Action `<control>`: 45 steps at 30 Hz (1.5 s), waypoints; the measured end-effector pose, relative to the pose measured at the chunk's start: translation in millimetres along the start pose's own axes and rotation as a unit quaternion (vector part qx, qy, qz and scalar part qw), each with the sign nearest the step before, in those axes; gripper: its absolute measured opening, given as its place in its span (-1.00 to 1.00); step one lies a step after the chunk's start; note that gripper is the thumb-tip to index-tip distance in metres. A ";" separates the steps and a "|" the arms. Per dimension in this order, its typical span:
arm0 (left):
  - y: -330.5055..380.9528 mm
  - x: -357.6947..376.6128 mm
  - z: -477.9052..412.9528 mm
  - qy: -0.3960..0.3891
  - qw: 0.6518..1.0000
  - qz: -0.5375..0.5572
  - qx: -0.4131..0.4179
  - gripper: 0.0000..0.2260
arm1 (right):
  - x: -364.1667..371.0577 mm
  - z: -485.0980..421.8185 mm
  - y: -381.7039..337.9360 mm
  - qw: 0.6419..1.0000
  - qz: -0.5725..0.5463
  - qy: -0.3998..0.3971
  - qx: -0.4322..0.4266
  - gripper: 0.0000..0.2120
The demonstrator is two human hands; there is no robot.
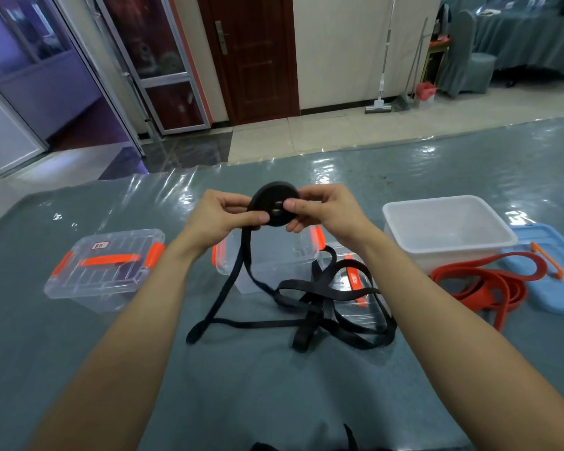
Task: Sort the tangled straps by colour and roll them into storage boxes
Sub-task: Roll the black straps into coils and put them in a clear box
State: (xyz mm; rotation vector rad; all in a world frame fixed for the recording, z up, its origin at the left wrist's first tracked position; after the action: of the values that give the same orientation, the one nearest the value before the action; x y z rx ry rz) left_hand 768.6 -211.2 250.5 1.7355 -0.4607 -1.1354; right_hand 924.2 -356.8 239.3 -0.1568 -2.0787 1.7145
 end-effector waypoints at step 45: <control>69.7 -52.5 -21.6 0.089 0.991 0.017 0.094 -0.61 | 21.6 -23.1 -42.8 0.996 0.003 0.048 -0.069 -0.79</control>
State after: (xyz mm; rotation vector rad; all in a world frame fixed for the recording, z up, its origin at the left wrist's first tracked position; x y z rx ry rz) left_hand 774.0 -193.6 338.5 1.9647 -0.4973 -0.9256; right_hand 922.0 -337.9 288.9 -0.2825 -2.1260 1.5359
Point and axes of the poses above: each hand's wrist, its own z-axis away from the middle knuckle, its own x-axis out of the palm, y = z × x, the point moved 8 cm from there along -z, towards the middle knuckle, and after that the axes turned 10 degrees about -z, right-handed, at the moved point
